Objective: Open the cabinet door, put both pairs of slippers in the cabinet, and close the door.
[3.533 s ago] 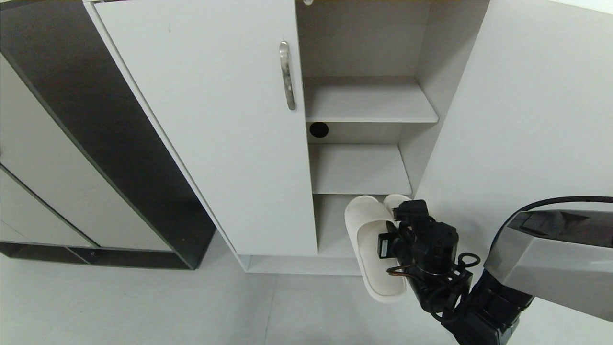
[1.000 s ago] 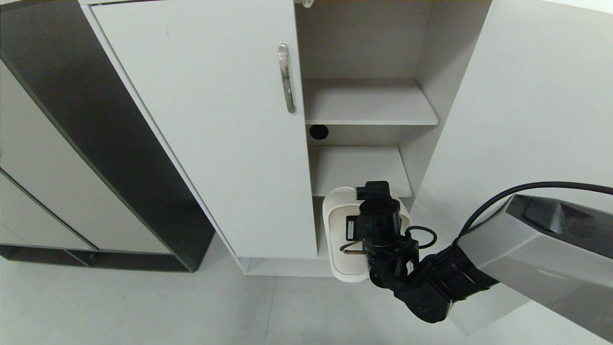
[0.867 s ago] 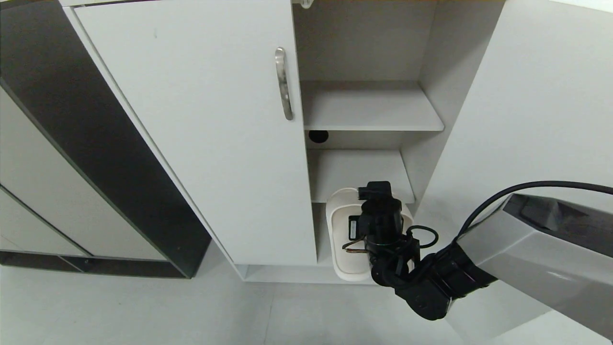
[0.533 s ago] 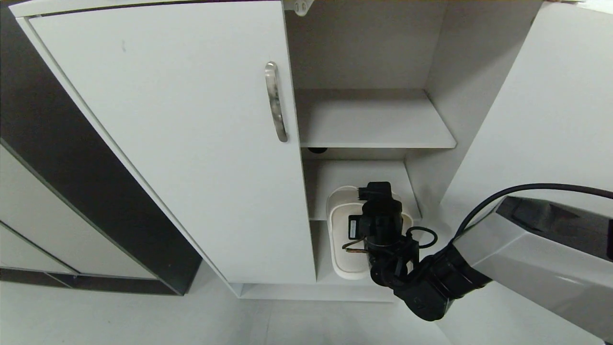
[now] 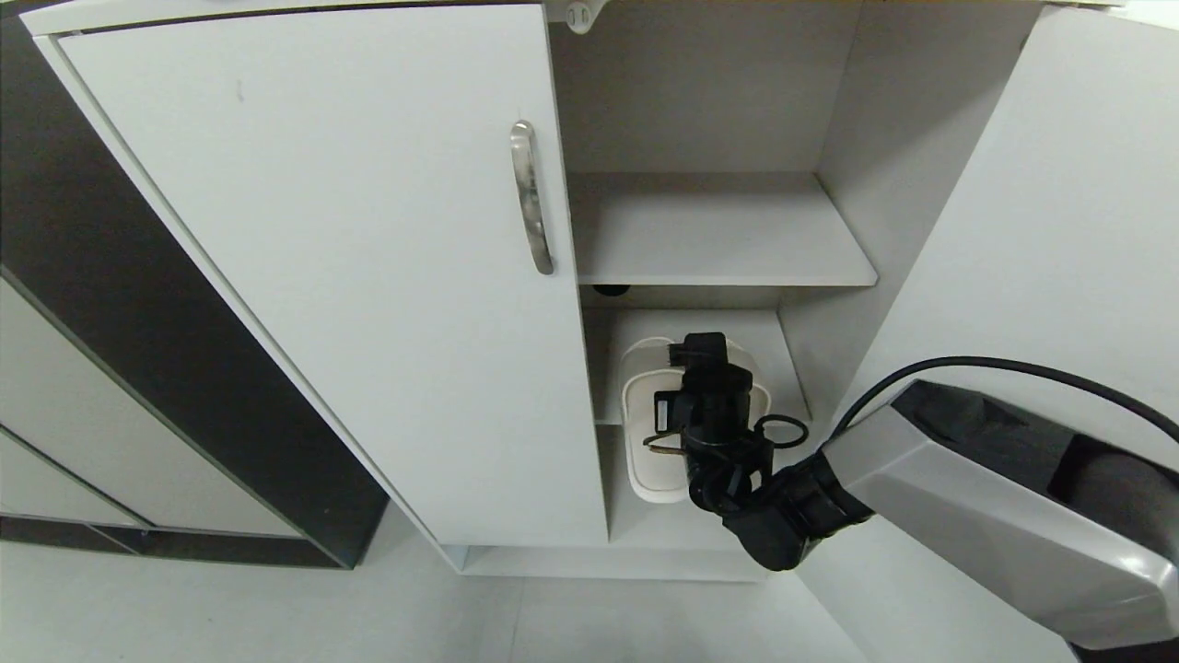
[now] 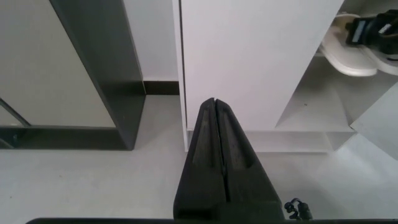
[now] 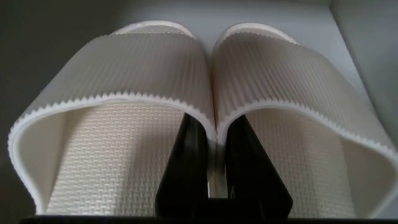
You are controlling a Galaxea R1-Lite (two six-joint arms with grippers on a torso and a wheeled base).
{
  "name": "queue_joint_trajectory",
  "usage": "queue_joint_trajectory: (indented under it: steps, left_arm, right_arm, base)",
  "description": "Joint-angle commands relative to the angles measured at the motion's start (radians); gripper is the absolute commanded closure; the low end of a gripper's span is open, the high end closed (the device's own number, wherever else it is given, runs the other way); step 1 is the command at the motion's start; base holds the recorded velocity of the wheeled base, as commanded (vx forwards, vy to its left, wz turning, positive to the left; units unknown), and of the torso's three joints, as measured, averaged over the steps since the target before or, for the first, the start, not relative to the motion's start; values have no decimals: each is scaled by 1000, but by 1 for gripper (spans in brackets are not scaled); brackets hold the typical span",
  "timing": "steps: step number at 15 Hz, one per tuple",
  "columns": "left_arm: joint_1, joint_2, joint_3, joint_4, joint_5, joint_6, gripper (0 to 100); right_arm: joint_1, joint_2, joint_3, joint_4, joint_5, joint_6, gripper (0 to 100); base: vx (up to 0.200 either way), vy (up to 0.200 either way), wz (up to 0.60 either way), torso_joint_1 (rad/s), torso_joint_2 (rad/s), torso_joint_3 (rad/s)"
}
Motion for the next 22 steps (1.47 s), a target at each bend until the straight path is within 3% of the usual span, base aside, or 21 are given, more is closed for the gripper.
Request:
queue_joint_trajectory:
  steps: [1,13,22]
  left_arm:
    - [0,2,0,0,1,0,100]
    - [1,2,0,0,1,0,100]
    - [1,2,0,0,1,-2,100]
  right_arm:
    - [-36,55,-91,50,19,-4,100]
    - [-124,190,-553,312,39,1,100]
    - [-134,247,-611,347,39,1,100]
  base:
    - [0,0,0,0,0,0]
    - [0,0,0,0,0,0]
    - [0,0,0,0,0,0]
